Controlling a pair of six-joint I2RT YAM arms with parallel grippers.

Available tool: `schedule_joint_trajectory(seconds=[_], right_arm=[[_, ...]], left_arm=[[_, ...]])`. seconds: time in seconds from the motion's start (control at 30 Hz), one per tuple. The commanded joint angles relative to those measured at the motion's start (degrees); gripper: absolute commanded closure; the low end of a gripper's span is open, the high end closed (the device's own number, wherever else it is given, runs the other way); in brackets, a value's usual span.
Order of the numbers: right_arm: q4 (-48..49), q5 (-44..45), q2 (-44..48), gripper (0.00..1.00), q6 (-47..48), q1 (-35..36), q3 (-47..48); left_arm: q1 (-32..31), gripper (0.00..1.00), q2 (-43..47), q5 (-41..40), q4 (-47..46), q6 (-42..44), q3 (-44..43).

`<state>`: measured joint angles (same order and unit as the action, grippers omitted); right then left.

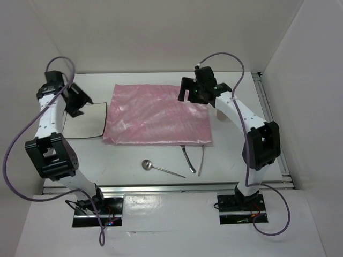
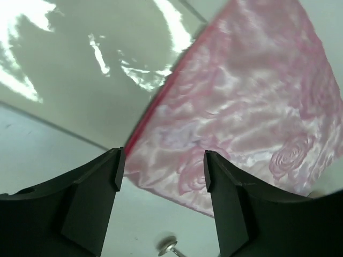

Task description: Set the dinner table for one person

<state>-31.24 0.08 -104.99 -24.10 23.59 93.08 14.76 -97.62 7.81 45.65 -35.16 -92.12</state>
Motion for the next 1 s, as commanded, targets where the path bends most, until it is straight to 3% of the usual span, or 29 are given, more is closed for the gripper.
schedule_joint_trajectory(seconds=[0.0,0.1,0.33,0.43,0.57,0.8,0.97], right_arm=[[2.67,-3.67,4.26,0.04,0.81,0.49,-7.09],[4.61,-6.04,7.16,0.04,0.28,1.01,-12.11],[5.49,-8.51,10.16,0.02,-0.25,2.16,-17.05],[5.49,-9.83,11.56,0.01,0.28,2.68,-17.67],[4.97,-10.44,12.27,0.01,0.81,2.68,-18.19],[3.65,-11.06,12.27,0.01,1.42,2.68,-18.19],[3.12,-11.59,12.79,0.01,1.42,2.68,-19.25]], left_arm=[[6.75,0.21,3.13,2.63,0.68,-0.97,8.77],[10.98,0.13,7.88,5.98,-4.59,-1.75,17.54],[19.77,0.07,15.27,7.93,-17.86,-8.43,34.8],[20.39,0.04,14.05,-3.19,-17.53,-9.49,34.12],[20.91,0.01,11.15,-10.69,-18.31,-9.58,32.09],[21.53,0.0,7.01,-16.25,-24.27,-8.44,31.73],[21.53,0.0,3.68,-12.57,-30.44,-7.82,33.76]])
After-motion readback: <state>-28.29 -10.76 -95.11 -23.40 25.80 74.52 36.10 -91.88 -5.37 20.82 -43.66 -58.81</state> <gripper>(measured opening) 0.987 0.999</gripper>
